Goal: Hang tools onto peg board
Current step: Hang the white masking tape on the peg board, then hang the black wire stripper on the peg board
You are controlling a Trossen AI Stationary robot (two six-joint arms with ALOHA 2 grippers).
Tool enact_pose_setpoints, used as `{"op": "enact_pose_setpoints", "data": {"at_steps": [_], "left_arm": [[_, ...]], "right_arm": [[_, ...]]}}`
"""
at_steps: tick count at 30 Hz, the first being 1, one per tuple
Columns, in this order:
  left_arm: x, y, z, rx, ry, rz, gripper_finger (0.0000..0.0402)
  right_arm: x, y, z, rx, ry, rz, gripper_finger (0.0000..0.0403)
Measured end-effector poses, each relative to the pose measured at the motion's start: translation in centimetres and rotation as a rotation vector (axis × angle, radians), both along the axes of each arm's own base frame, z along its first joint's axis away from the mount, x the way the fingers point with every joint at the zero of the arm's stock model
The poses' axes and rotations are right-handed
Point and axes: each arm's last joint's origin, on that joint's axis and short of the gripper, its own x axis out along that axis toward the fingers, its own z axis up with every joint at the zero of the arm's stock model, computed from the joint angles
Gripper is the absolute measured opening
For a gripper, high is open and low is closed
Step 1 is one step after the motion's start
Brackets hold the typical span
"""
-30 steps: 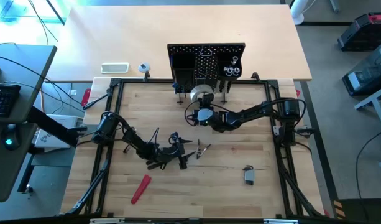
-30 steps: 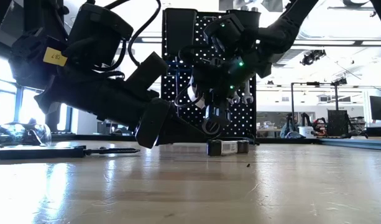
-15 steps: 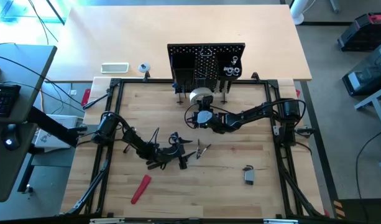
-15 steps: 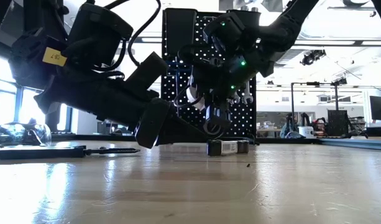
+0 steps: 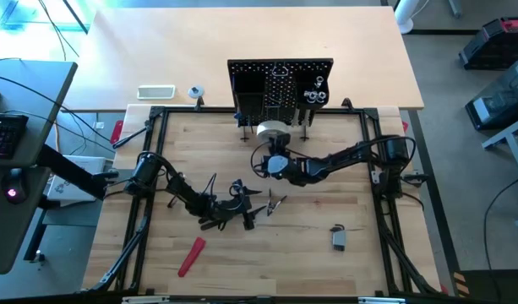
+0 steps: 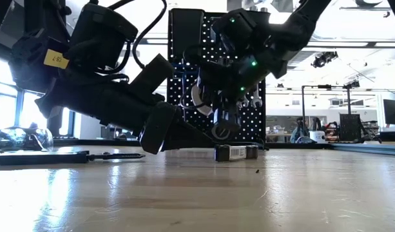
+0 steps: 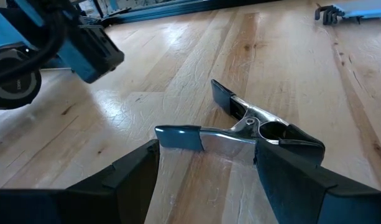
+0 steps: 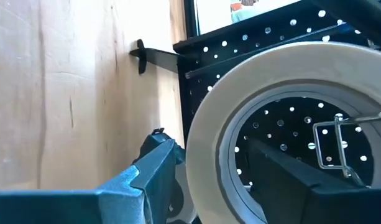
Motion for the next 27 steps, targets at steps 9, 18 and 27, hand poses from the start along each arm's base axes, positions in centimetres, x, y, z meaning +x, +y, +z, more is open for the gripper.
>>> {"op": "enact_pose_setpoints", "data": {"at_steps": [9,18,27], "left_arm": [[0.0,0.0,0.0,-0.007,-0.002,0.001,0.0255],[0.0,-0.1,0.0,-0.021,-0.004,-0.012,0.0255],[0.0,-0.1,0.0,-0.033,-0.011,-0.010,0.0255]], "right_arm": [[-0.4,2.1,0.2,-0.028,0.021,-0.011,0.0193],[-1.6,5.0,1.3,0.018,-0.012,-0.010,0.0193],[-3.3,7.7,1.9,0.080,-0.023,-0.008,0.0193]]}}
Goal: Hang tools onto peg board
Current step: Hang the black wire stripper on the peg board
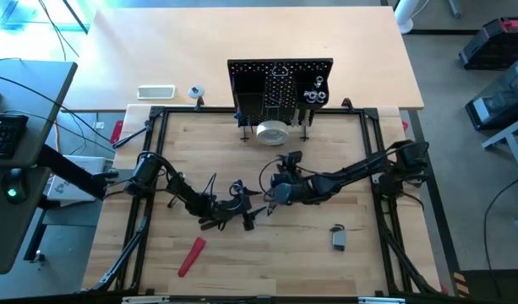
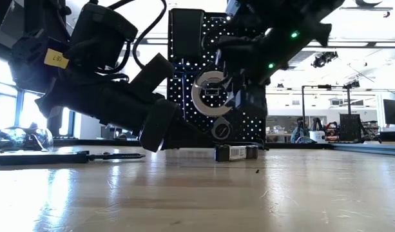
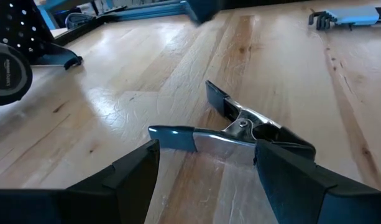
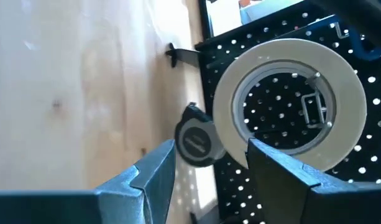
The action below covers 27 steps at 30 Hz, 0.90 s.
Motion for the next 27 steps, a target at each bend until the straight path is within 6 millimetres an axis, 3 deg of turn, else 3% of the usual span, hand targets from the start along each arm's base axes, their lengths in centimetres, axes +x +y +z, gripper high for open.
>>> {"op": "enact_pose_setpoints", "data": {"at_steps": [10,17,27], "left_arm": [[0.0,-0.1,0.0,-0.031,-0.011,-0.013,0.0255],[0.1,-0.1,0.3,-0.037,-0.024,-0.024,0.0255],[0.2,-0.4,3.0,-0.018,-0.070,-0.089,0.0255]], "right_arm": [[-2.4,3.3,-0.1,0.066,0.061,0.046,0.0192],[-3.9,6.6,-0.4,0.074,0.114,0.148,0.0192],[-5.7,10.6,-0.5,0.120,0.114,0.284,0.0192]]}}
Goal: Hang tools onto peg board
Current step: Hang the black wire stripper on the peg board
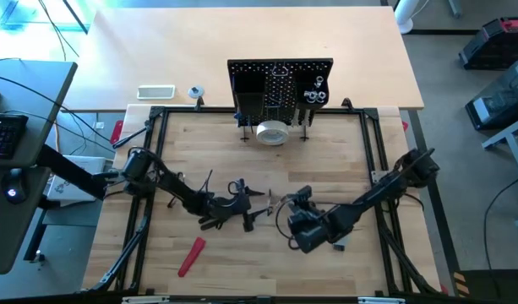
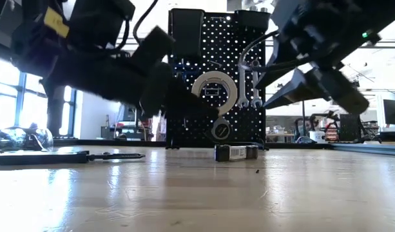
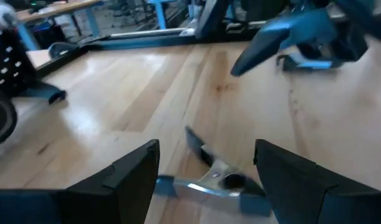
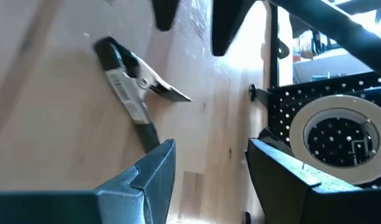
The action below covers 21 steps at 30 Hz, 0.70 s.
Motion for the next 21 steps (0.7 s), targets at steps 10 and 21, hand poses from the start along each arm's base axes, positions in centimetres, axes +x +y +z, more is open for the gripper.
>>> {"op": "enact_pose_setpoints", "data": {"at_steps": [10,21], "left_arm": [[-1.5,-1.4,2.5,0.023,0.129,-0.073,0.0255],[-4.5,-2.4,4.7,0.018,0.343,-0.173,0.0255]], "right_arm": [[-1.2,3.1,0.1,0.135,-0.069,0.066,0.0192],[-1.7,4.4,0.2,0.171,-0.099,0.105,0.0192]]}}
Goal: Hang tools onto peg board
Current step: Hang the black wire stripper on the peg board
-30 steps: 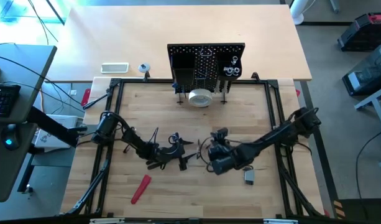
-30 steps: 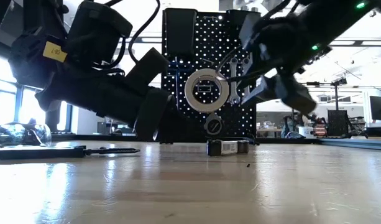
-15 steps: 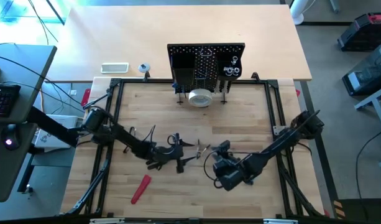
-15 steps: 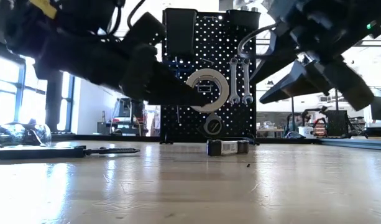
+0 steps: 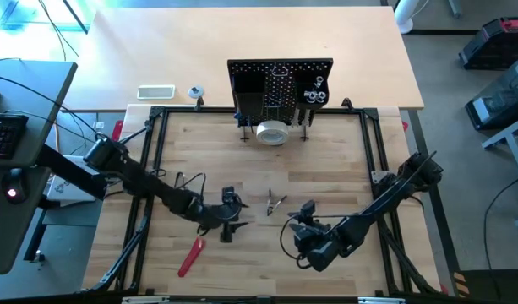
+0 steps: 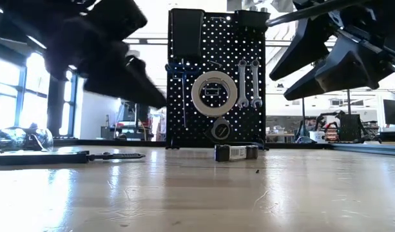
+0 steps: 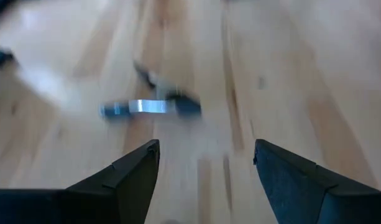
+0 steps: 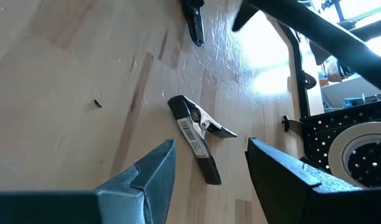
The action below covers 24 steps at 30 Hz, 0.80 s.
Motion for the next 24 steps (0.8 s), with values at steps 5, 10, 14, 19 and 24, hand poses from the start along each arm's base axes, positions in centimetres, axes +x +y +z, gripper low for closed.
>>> {"op": "enact_pose_setpoints", "data": {"at_steps": [5,10,14,19,24], "left_arm": [[-2.3,0.7,0.7,-0.008,0.172,0.050,0.0255],[-5.7,1.7,2.0,0.033,0.308,0.196,0.0255],[-8.3,2.4,3.4,0.061,0.349,0.293,0.0255],[-10.1,2.7,4.7,0.020,0.340,0.338,0.0255],[-9.9,1.8,5.2,-0.029,0.268,0.289,0.0255]], "right_arm": [[0.0,0.0,0.0,0.000,-0.002,0.001,0.0192],[0.0,0.0,0.0,0.001,-0.001,0.001,0.0192],[0.0,0.0,0.0,0.001,-0.002,0.001,0.0192],[0.1,0.0,0.0,0.005,-0.005,0.001,0.0192],[0.1,0.0,0.0,0.005,-0.006,0.001,0.0192]]}}
